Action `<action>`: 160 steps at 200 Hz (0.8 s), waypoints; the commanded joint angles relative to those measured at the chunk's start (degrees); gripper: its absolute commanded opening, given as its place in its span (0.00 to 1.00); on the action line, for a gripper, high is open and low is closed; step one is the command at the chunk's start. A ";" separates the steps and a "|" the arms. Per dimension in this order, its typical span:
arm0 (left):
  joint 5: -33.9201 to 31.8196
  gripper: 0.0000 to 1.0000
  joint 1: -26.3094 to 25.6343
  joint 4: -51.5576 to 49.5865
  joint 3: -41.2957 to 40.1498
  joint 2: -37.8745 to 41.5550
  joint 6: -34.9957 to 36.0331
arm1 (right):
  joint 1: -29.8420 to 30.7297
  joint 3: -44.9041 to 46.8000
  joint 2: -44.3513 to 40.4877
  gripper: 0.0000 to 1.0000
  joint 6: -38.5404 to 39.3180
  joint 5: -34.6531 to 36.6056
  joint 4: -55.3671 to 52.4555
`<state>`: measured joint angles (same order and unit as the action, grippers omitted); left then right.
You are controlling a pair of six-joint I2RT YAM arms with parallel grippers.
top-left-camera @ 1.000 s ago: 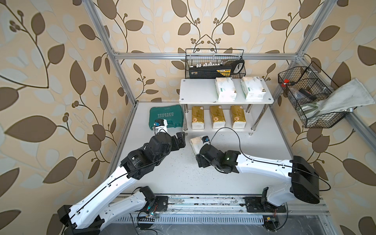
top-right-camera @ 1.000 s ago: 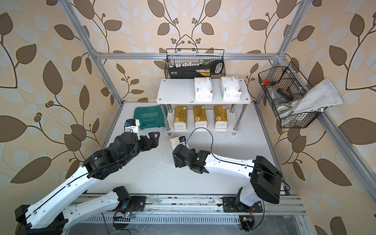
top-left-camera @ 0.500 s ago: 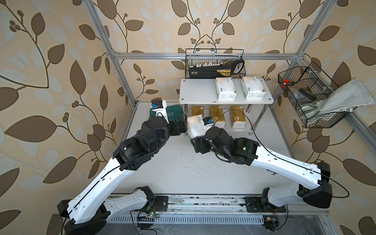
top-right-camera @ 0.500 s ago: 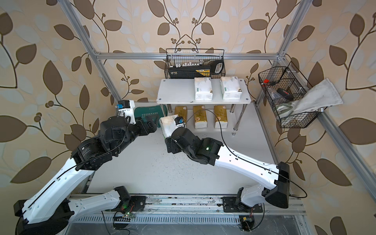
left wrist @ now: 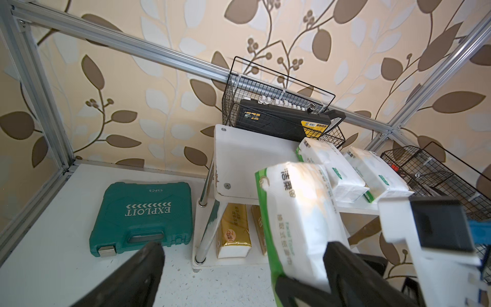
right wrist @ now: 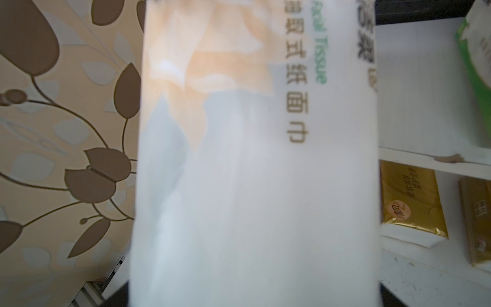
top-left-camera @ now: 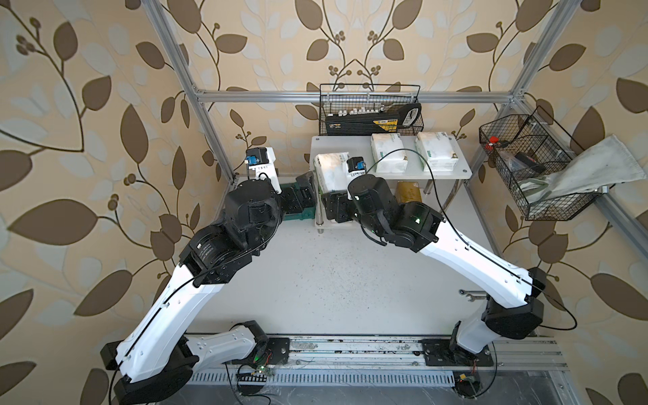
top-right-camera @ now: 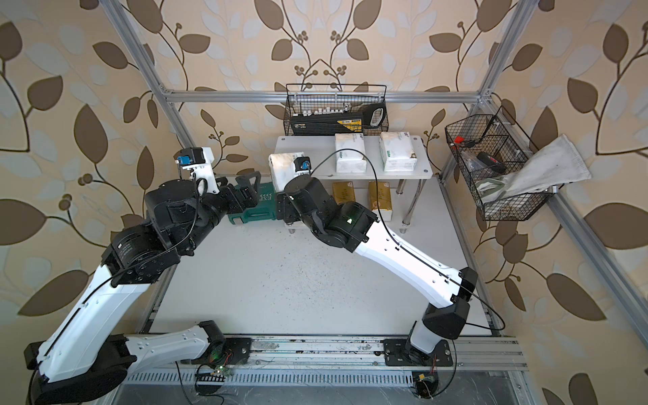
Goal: Place the tissue boxes on the shelf by color
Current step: Place a box of tissues on the shelf.
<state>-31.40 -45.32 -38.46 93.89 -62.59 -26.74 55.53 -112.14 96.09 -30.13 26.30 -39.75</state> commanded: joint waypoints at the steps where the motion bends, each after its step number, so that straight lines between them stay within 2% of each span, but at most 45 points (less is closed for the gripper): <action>1: -1.04 0.99 0.58 0.31 0.48 -0.62 0.88 | -1.98 -6.39 4.07 0.81 2.69 3.29 -2.04; 99: -0.37 0.99 0.73 2.16 -7.75 1.48 -2.76 | -11.42 -24.97 17.09 0.81 3.62 -0.53 -6.30; 160: -0.46 0.99 0.76 2.33 -10.19 2.29 -4.26 | -12.62 -27.98 20.99 0.81 4.84 -1.72 -5.44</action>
<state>-31.42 -45.30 -38.11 84.20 -61.76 -29.82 43.05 -137.84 115.26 -26.28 25.36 -46.17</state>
